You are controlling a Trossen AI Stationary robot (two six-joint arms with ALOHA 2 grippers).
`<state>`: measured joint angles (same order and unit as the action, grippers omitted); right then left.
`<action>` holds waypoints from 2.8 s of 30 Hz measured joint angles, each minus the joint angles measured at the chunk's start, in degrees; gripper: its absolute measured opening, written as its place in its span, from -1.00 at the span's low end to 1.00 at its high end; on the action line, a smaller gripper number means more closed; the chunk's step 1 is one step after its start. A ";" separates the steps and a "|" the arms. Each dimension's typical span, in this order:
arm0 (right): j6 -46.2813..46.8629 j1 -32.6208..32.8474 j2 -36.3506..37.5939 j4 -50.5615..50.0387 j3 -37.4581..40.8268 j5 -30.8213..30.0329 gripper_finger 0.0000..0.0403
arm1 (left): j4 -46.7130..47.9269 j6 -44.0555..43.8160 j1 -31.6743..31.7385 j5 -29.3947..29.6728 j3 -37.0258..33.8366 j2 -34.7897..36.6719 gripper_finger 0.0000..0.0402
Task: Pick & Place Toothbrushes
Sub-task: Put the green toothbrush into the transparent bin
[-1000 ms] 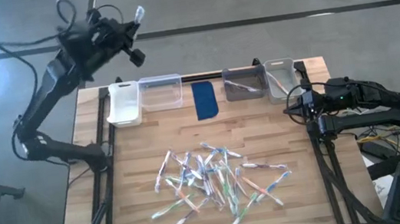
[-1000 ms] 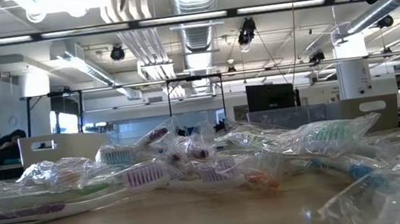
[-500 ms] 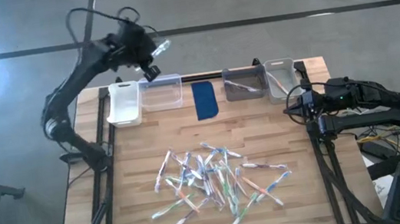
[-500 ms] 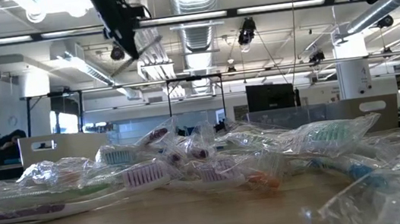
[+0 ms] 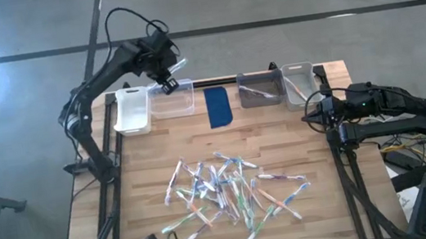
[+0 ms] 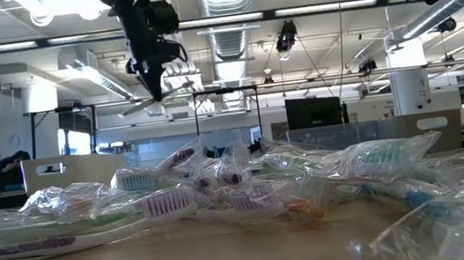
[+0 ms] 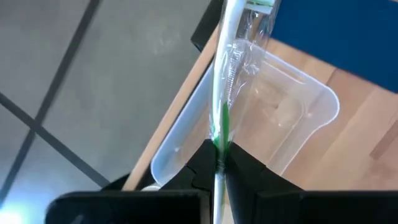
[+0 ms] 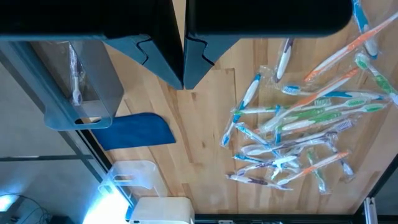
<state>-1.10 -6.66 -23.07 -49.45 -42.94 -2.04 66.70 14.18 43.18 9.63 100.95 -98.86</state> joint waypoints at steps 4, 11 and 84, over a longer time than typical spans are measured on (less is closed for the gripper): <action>0.00 -0.02 0.00 0.01 0.00 0.00 -0.96 | 0.03 -1.79 0.00 0.04 0.00 -1.62 -0.89; 0.00 -0.01 0.02 0.01 0.00 0.01 -0.96 | 1.58 -4.89 -0.02 0.02 -0.05 -4.85 -0.89; 0.00 0.00 0.00 0.01 -0.01 0.01 -0.96 | -15.77 -2.21 -0.11 1.77 -17.17 -13.61 -0.39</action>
<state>-1.10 -6.66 -23.07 -49.44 -42.95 -2.03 50.92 11.97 43.07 11.40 83.78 -112.46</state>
